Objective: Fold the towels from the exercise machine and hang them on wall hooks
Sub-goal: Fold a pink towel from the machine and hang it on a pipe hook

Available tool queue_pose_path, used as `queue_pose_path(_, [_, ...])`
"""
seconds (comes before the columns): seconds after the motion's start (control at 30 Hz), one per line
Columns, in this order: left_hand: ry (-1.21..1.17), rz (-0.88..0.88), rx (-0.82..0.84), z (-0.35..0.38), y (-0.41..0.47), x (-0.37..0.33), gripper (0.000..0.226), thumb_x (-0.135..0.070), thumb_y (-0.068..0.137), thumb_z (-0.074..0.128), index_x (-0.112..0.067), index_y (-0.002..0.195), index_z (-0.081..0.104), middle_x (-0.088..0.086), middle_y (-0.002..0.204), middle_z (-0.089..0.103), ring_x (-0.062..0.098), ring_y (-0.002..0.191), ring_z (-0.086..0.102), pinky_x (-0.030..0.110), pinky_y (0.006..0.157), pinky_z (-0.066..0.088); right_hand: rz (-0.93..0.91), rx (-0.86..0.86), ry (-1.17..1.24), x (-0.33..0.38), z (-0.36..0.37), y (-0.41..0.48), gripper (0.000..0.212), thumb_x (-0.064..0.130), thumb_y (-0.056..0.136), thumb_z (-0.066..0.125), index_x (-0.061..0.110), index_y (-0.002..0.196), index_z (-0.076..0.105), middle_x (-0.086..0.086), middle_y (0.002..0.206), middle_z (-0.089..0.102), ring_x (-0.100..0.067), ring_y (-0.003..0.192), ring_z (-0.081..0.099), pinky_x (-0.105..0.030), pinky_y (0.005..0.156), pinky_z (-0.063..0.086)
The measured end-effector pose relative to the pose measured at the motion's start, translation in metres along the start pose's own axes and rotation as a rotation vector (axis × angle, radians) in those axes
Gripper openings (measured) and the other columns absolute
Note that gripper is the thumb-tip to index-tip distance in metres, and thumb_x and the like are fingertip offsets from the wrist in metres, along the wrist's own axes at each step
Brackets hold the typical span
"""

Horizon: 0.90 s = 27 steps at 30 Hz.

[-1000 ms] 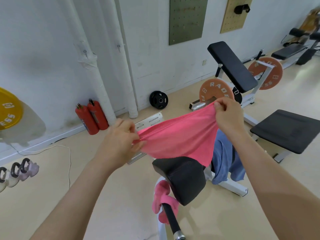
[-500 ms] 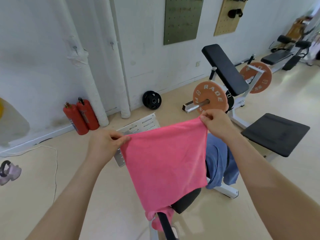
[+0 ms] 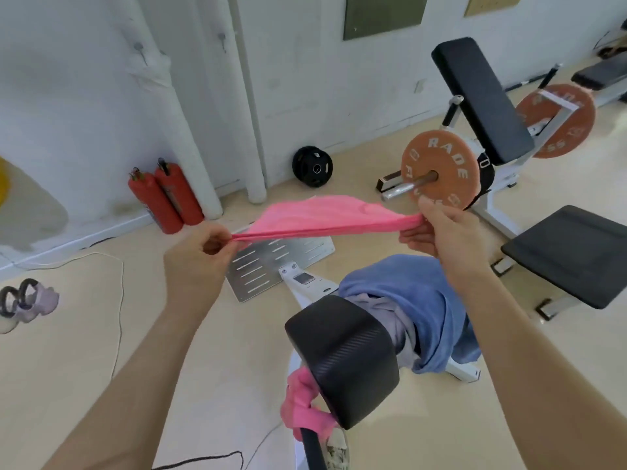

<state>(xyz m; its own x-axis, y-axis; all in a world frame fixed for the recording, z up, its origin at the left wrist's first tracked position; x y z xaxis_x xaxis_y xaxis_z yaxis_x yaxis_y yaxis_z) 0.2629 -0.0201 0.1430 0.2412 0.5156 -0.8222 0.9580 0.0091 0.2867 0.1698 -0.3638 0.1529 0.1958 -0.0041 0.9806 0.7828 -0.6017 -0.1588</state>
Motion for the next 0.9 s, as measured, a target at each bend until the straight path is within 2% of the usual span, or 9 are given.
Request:
queue_pose_path(0.1, [0.171,0.023,0.193,0.025,-0.038,0.048,0.02,-0.016,0.076,0.077,-0.029,0.091,0.073,-0.017,0.073,0.065,0.0,0.07,0.057,0.011,0.071,0.045,0.15,-0.032,-0.179,-0.078,-0.009,-0.008,0.037,0.019,0.087,0.066,0.005,0.055,0.054,-0.001,0.044,0.054,-0.014,0.047,0.055,-0.023,0.054,0.051])
queue_pose_path(0.2, [0.333,0.004,0.391,0.043,-0.08,0.096,0.012,-0.017,0.076,0.079,-0.023,0.085,0.077,-0.007,0.073,0.063,0.009,0.066,0.055,0.012,0.063,0.039,0.368,-0.02,-0.29,-0.154,-0.014,-0.03,0.028,0.019,0.081,0.071,-0.002,0.064,0.062,-0.017,0.061,0.062,-0.022,0.058,0.058,-0.036,0.064,0.056])
queue_pose_path(0.3, [0.327,-0.228,0.566,0.051,-0.121,0.136,0.016,-0.022,0.081,0.074,-0.034,0.073,0.07,-0.004,0.062,0.064,0.013,0.058,0.06,0.018,0.058,0.043,0.543,-0.013,-0.286,-0.205,-0.013,-0.058,0.016,0.008,0.08,0.073,-0.002,0.071,0.065,-0.02,0.067,0.065,-0.02,0.05,0.062,-0.023,0.054,0.053])
queue_pose_path(0.37, [0.212,-0.441,0.645,0.054,-0.141,0.152,0.019,-0.02,0.083,0.072,-0.034,0.07,0.069,0.0,0.056,0.066,0.014,0.05,0.064,0.019,0.053,0.047,0.627,-0.011,-0.266,-0.227,-0.014,-0.071,0.016,0.004,0.077,0.075,0.004,0.069,0.062,-0.016,0.066,0.063,-0.021,0.053,0.062,-0.026,0.059,0.055])
queue_pose_path(0.53, [-0.076,-0.73,0.53,0.053,-0.156,0.166,0.017,0.003,0.076,0.072,-0.014,0.076,0.073,0.005,0.065,0.072,0.029,0.075,0.072,0.031,0.066,0.055,0.775,-0.084,-0.002,-0.244,-0.008,-0.086,0.026,-0.016,0.08,0.061,0.007,0.074,0.051,-0.016,0.08,0.058,-0.029,0.064,0.062,-0.021,0.043,0.053])
queue_pose_path(0.63, [-0.25,-0.823,0.439,0.054,-0.155,0.167,0.018,0.009,0.076,0.071,-0.008,0.082,0.072,0.007,0.068,0.073,0.026,0.076,0.069,0.027,0.068,0.055,0.875,-0.196,0.33,-0.246,0.0,-0.089,0.025,-0.021,0.085,0.047,-0.002,0.1,0.053,-0.018,0.097,0.052,-0.027,0.074,0.056,-0.024,0.041,0.054])
queue_pose_path(0.7, [-0.273,-0.783,0.393,0.054,-0.151,0.162,0.018,0.009,0.076,0.072,-0.008,0.084,0.072,0.006,0.07,0.071,0.022,0.074,0.065,0.017,0.065,0.052,0.92,-0.245,0.487,-0.247,0.005,-0.091,0.033,-0.019,0.089,0.044,-0.007,0.118,0.049,-0.02,0.102,0.053,-0.029,0.083,0.056,-0.028,0.044,0.057])
queue_pose_path(0.8, [-0.26,-0.671,0.333,0.051,-0.141,0.147,0.022,0.006,0.078,0.07,-0.015,0.081,0.072,0.0,0.082,0.07,0.014,0.079,0.062,0.008,0.066,0.046,0.892,-0.265,0.531,-0.232,0.008,-0.089,0.037,-0.018,0.09,0.043,-0.012,0.126,0.045,-0.023,0.116,0.049,-0.033,0.099,0.057,-0.029,0.047,0.058])
queue_pose_path(0.9, [-0.289,-0.543,0.313,0.049,-0.12,0.115,0.024,0.003,0.085,0.063,-0.019,0.086,0.07,-0.009,0.098,0.069,0.004,0.093,0.062,0.015,0.08,0.044,0.72,-0.286,0.431,-0.189,0.009,-0.079,0.039,-0.018,0.084,0.05,-0.008,0.122,0.052,-0.019,0.109,0.053,-0.024,0.081,0.057,-0.02,0.048,0.055])
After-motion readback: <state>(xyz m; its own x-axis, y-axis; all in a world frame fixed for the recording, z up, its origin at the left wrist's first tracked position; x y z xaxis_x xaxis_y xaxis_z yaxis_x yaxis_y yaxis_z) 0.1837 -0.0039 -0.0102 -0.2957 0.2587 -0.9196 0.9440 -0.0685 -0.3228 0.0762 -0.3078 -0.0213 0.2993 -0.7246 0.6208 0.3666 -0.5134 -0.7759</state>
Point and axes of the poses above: each hand's wrist, its own y-axis towards the middle knuckle, its own z-axis out of the palm, x = y × z, the point moved 5 cm from there along y, towards the middle knuckle
